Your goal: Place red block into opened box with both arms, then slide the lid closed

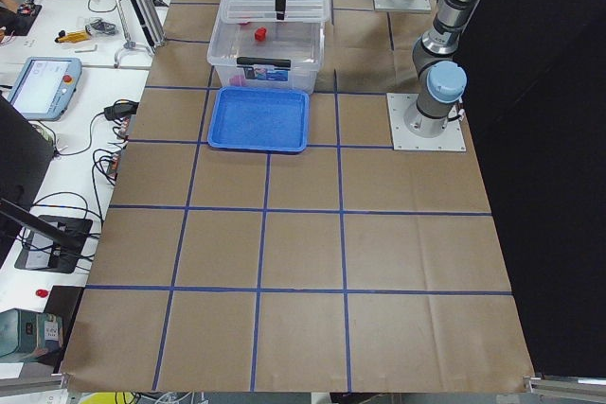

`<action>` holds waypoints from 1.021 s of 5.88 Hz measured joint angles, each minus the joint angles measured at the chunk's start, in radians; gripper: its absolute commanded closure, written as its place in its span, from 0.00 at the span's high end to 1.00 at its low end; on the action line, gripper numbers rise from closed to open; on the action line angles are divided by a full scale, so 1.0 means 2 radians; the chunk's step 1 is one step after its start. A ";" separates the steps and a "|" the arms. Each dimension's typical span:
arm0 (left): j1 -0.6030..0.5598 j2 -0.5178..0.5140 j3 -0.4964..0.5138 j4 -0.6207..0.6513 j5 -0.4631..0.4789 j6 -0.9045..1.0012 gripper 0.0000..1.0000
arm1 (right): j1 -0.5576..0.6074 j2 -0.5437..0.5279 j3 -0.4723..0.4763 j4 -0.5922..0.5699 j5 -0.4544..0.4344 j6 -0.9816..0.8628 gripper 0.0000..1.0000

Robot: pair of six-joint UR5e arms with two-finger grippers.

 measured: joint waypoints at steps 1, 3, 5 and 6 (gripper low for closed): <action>0.000 0.000 0.000 0.000 0.000 0.000 0.99 | 0.001 -0.006 0.004 0.006 0.007 0.010 1.00; 0.000 0.000 0.000 0.000 0.000 0.000 0.99 | 0.010 -0.014 0.013 0.009 0.021 0.031 1.00; 0.000 0.000 0.000 -0.001 0.000 0.000 0.99 | 0.023 -0.015 0.014 0.010 0.023 0.046 1.00; 0.000 0.000 0.000 -0.001 0.000 0.000 0.99 | 0.033 -0.015 0.015 0.010 0.024 0.061 1.00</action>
